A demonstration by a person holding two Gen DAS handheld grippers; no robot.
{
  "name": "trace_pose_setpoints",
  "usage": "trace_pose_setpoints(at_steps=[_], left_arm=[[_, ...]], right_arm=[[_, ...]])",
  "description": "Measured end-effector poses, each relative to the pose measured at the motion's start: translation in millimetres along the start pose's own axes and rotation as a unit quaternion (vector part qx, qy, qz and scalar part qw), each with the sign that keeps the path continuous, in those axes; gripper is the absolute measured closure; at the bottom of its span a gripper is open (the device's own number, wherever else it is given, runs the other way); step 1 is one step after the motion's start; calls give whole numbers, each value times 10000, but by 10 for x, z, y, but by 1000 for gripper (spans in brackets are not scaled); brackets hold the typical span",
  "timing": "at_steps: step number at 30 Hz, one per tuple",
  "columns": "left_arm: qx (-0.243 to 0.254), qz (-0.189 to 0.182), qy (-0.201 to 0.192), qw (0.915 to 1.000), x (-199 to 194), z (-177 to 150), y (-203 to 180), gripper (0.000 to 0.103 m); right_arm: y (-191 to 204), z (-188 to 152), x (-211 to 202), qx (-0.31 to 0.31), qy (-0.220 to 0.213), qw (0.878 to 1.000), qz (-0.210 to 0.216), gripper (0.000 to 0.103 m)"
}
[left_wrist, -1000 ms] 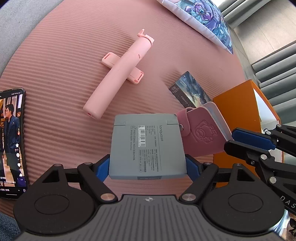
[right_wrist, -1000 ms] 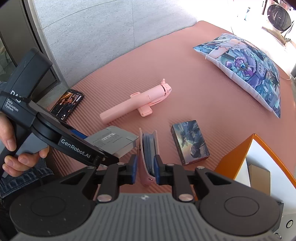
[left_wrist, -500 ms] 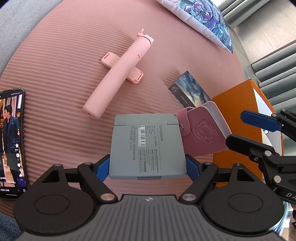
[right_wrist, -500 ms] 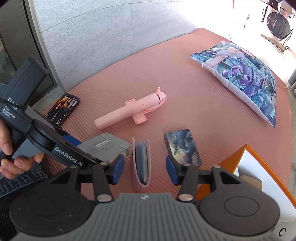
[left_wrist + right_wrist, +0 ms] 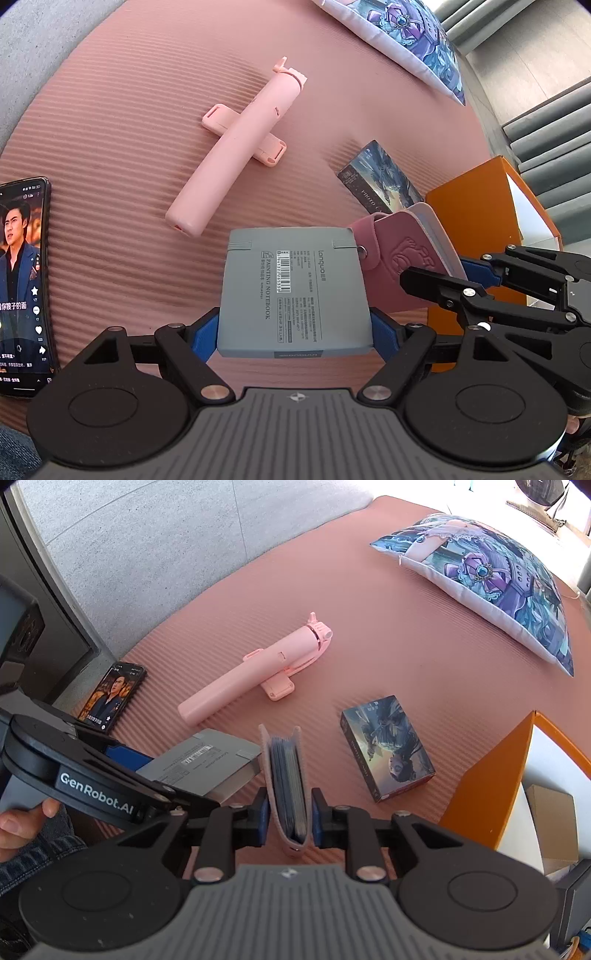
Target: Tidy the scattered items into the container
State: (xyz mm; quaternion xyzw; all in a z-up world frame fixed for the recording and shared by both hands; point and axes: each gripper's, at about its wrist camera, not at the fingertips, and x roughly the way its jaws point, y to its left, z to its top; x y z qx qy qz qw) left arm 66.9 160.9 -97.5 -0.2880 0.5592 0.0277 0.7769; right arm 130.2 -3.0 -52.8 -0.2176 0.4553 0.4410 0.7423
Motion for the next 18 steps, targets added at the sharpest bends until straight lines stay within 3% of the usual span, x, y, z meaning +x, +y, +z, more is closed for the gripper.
trace_pose_setpoints(at_steps=[11, 18], left_arm=[[213, -493, -276, 9982, -173, -10, -174, 8], [533, -939, -696, 9917, -425, 0, -552, 8]], right_arm=[[-10, -160, -487, 377, -652, 9968, -263, 84], [-122, -288, -1013, 870, -1334, 9853, -620, 84]])
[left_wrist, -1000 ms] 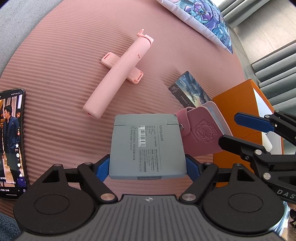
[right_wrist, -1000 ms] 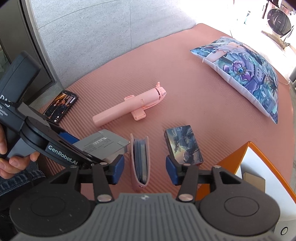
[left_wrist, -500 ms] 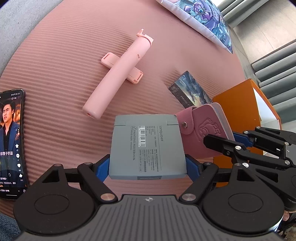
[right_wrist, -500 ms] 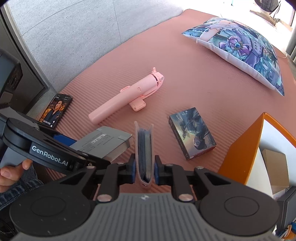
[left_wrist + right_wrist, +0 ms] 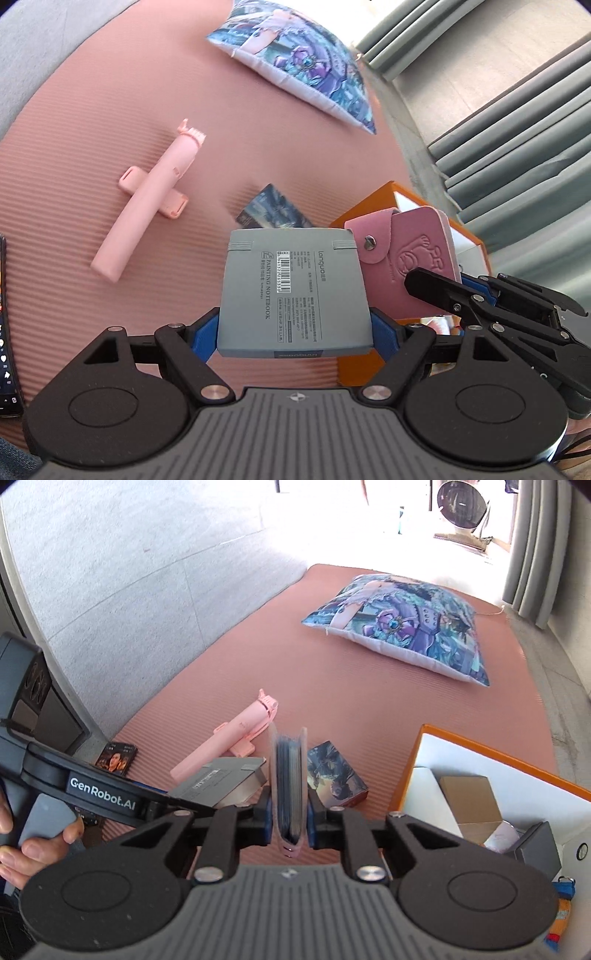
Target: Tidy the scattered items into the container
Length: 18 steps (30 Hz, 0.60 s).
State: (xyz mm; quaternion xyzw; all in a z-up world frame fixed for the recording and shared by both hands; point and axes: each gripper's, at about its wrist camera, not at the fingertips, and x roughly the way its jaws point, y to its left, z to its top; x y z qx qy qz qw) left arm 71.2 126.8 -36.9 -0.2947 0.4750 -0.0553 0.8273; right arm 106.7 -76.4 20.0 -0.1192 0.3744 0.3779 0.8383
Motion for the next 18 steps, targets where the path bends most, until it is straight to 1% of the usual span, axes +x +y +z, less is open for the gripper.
trace_pose_setpoints(at_steps=[4, 8, 10, 15, 18], left_arm=[[269, -236, -143, 9993, -4, 71, -307, 8], [535, -490, -182, 9972, 87, 152, -626, 8], [662, -576, -183, 9960, 147, 189, -777, 8], [988, -773, -79, 9921, 369, 233, -1172, 8], [1142, -898, 57, 9894, 540, 202, -1367, 8]], right_arm=[[-149, 10, -263, 233, -322, 9987, -327, 84], [-330, -20, -483, 368, -547, 9945, -816, 84], [-424, -49, -571, 382, -624, 9910, -1125, 84], [-691, -155, -713, 488, -607, 9826, -1686, 84], [-834, -237, -762, 533, -557, 9766, -2008, 84]])
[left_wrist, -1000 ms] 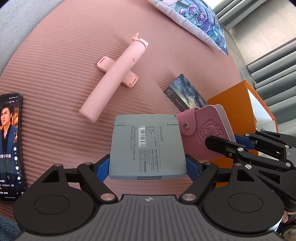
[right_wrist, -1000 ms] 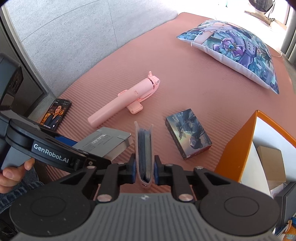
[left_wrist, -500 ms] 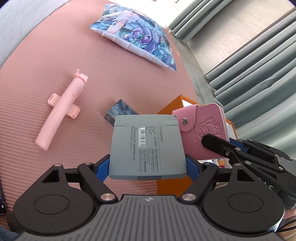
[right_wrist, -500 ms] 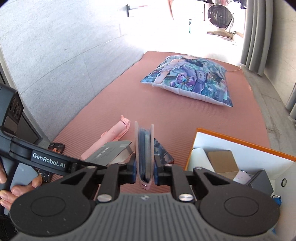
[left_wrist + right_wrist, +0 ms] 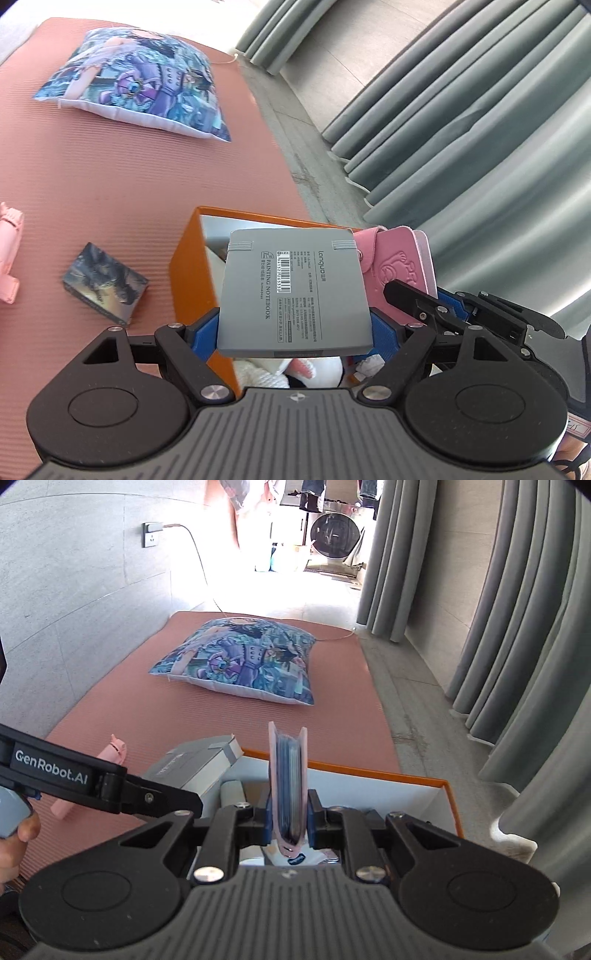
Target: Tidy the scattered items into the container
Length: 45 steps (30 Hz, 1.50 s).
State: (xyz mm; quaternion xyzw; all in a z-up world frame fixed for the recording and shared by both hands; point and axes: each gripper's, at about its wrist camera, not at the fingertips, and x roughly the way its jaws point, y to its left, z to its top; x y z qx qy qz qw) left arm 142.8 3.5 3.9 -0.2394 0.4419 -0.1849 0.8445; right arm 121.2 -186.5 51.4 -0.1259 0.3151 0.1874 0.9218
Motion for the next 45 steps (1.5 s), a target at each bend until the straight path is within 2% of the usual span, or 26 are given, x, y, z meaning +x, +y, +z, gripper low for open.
trace_pose_setpoints(at_steps=[5, 8, 12, 16, 22, 24, 28, 30, 33, 38, 42, 45], left_arm=[[124, -156, 207, 9996, 361, -8, -196, 8], [115, -359, 298, 9988, 544, -8, -245, 8], [83, -439, 407, 9982, 767, 46, -267, 8], [89, -497, 466, 9976, 930, 98, -314, 8], [-25, -467, 638, 9969, 1120, 79, -361, 8], [-70, -465, 668, 9967, 1142, 50, -354, 8], [-95, -383, 666, 9970, 1153, 43, -341, 8], [-117, -362, 640, 9972, 1145, 60, -338, 8], [-102, -278, 679, 9973, 1167, 68, -348, 8], [-56, -154, 767, 9969, 1221, 24, -380, 8], [-26, -127, 767, 9970, 1222, 25, -393, 8], [-8, -120, 780, 9969, 1222, 28, -403, 8]], right_arm=[[-240, -106, 52, 7, 67, 9983, -581, 84], [-428, -171, 95, 305, 132, 9973, -658, 84], [-702, -257, 191, 1038, 246, 9927, -569, 84], [-886, -340, 348, 1796, 353, 9821, -451, 84], [-931, -435, 551, 2045, 675, 9760, -326, 84], [-991, -495, 585, 2316, 733, 9698, -203, 84], [-1128, -618, 670, 3031, 765, 9499, 59, 84], [-1144, -632, 702, 3155, 758, 9459, 67, 84], [-1150, -614, 738, 3184, 806, 9445, 29, 84], [-1094, -585, 760, 2779, 1016, 9546, -337, 79], [-1030, -572, 754, 2319, 1116, 9630, -796, 68], [-993, -574, 701, 2066, 976, 9685, -987, 60]])
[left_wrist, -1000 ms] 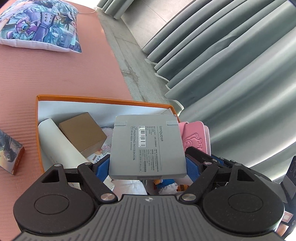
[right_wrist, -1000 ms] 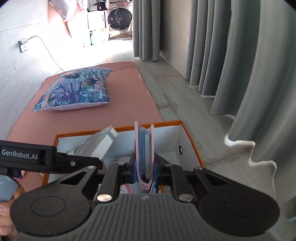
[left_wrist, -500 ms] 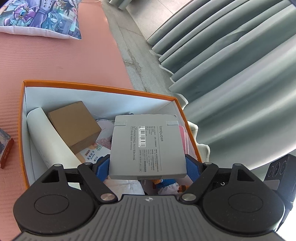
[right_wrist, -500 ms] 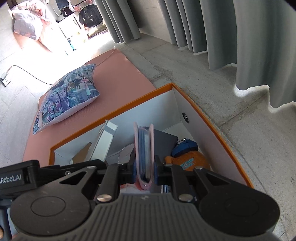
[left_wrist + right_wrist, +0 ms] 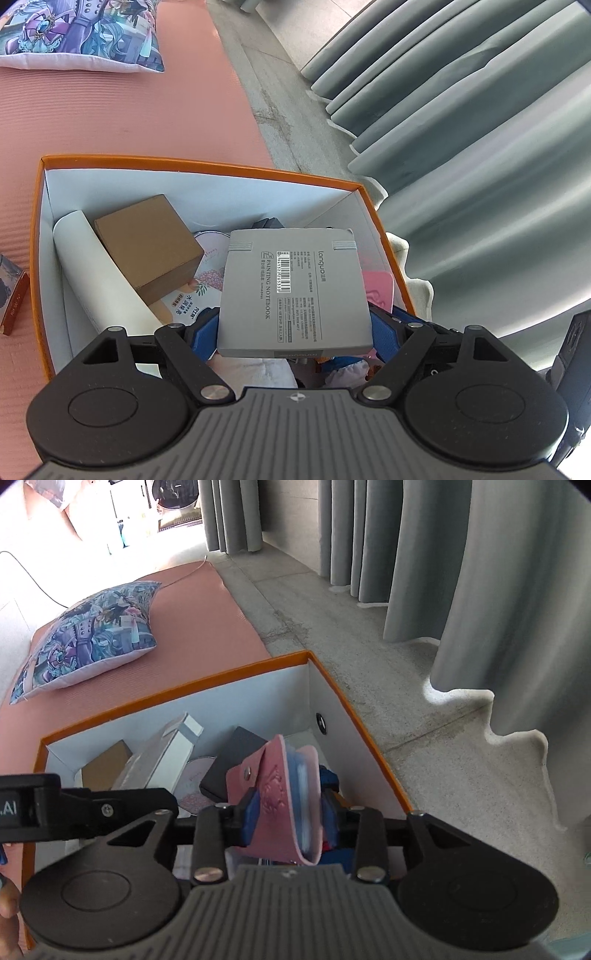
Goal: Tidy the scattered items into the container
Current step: 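Lower the grey notebook into the box with left tool while right tool lowers the pink wallet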
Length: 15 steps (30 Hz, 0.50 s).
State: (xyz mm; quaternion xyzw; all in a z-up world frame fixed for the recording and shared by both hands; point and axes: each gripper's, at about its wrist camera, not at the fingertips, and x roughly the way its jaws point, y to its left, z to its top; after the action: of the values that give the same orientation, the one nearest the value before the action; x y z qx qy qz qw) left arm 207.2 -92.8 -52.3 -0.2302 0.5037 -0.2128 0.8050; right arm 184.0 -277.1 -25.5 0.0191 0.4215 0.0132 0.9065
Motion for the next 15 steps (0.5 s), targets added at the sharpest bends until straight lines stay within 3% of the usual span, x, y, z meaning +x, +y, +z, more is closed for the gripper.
trace_pose_setpoints(at_steps=[6, 15], left_arm=[[57, 87, 36, 9999, 60, 9, -60, 8], [187, 283, 90, 9994, 192, 7, -163, 8]], right_arm=[[-92, -69, -123, 162, -401, 9990, -82, 51], [-171, -109, -135, 477, -477, 9974, -234, 52]])
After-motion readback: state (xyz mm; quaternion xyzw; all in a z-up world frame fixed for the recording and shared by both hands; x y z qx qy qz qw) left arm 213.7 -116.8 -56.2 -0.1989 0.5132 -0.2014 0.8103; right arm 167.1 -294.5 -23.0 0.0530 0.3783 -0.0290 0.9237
